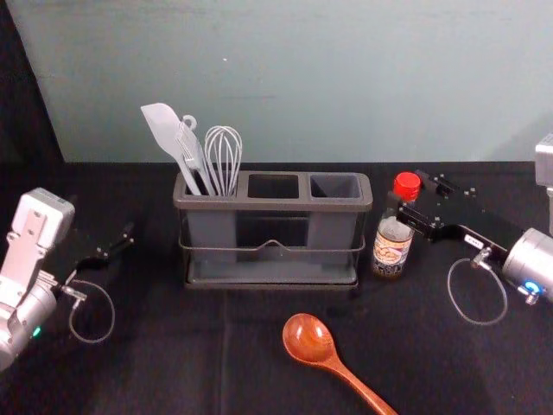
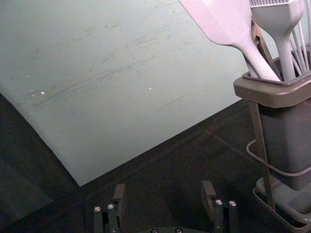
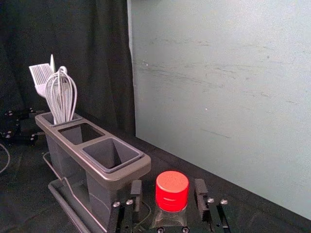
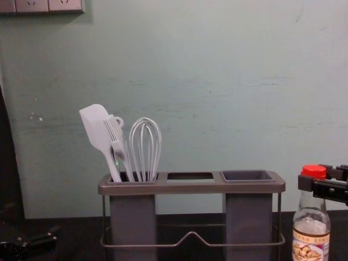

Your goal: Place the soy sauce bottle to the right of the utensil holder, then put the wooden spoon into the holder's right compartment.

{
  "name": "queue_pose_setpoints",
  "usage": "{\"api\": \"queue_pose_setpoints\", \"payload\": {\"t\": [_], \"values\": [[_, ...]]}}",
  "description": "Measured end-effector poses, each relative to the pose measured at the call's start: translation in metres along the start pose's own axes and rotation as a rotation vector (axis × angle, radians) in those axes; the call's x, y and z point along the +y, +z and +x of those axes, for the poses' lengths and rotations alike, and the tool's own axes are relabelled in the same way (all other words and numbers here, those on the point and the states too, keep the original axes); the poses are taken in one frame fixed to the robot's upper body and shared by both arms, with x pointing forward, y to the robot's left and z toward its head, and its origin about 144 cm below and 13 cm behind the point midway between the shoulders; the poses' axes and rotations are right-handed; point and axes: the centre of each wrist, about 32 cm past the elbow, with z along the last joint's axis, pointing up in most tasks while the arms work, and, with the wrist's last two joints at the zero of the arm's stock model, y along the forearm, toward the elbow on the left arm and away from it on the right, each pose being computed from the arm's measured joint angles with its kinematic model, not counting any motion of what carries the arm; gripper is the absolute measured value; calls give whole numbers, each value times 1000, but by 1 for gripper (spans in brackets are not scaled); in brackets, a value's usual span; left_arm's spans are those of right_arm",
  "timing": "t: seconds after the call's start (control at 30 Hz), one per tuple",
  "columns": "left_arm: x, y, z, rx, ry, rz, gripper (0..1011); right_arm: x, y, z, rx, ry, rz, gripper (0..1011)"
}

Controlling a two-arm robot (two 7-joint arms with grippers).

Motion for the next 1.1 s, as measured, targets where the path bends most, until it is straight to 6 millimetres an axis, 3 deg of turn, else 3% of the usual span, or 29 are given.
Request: {"api": "queue_pose_setpoints", "payload": {"t": [0.33,0.43,0.83,1.1], "values": [[0,0,0,0,0,0,1011,0,0,0,0,-1,1,953],[0,0,0,0,0,0,1011,0,0,0,1,-1,1,996],[0,0,0,0,0,0,1011,-16,36,-12,-57,-78,32,1004],[0,0,0,0,0,0,1011,-30,53,-21,-144,21,92,1004]]}}
